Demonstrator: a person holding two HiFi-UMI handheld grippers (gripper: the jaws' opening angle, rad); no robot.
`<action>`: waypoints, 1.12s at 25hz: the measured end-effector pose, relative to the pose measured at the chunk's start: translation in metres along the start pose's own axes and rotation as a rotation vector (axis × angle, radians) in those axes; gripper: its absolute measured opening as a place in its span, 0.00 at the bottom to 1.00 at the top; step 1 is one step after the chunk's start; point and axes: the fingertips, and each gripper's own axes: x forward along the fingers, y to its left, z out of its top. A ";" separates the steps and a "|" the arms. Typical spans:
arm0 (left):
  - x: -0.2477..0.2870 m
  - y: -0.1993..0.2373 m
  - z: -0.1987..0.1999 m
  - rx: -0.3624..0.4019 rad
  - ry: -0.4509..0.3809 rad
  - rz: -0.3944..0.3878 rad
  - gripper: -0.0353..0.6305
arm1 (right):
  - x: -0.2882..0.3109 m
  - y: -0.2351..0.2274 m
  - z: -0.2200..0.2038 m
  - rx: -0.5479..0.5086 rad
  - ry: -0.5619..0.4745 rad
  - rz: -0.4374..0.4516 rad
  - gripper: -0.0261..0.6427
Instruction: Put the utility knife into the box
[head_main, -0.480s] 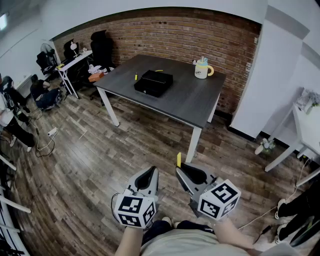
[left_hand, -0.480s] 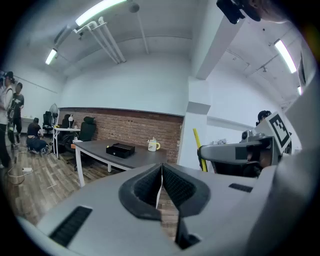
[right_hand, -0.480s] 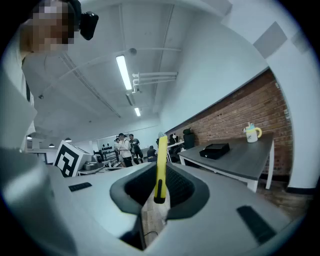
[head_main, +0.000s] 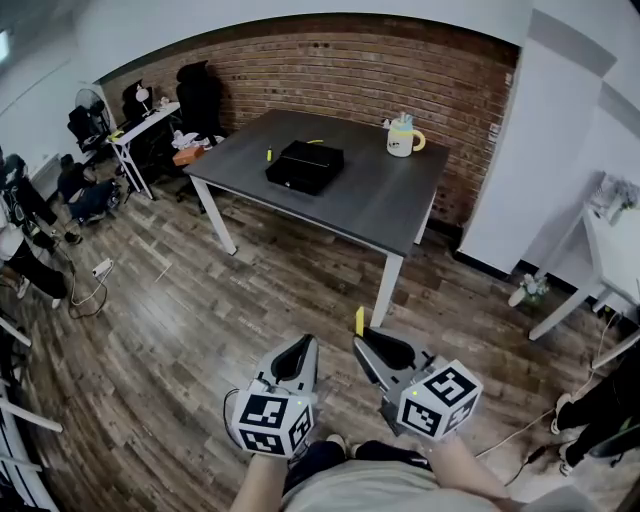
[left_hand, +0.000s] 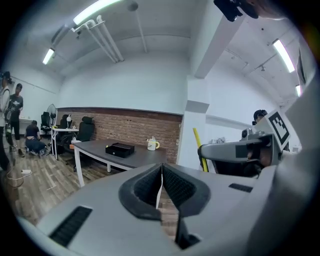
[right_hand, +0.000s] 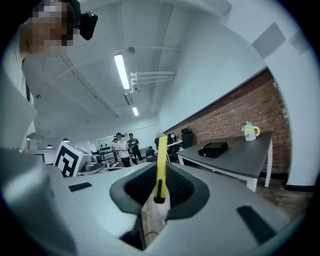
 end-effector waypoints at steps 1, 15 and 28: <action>0.000 0.002 0.001 0.000 -0.003 0.000 0.09 | 0.002 0.001 0.000 0.004 -0.003 0.006 0.14; 0.003 0.025 -0.002 -0.005 -0.006 -0.049 0.09 | 0.029 0.008 0.001 0.038 -0.055 0.001 0.14; 0.032 0.062 -0.009 -0.050 0.019 -0.029 0.09 | 0.071 -0.027 0.008 0.071 -0.072 -0.031 0.14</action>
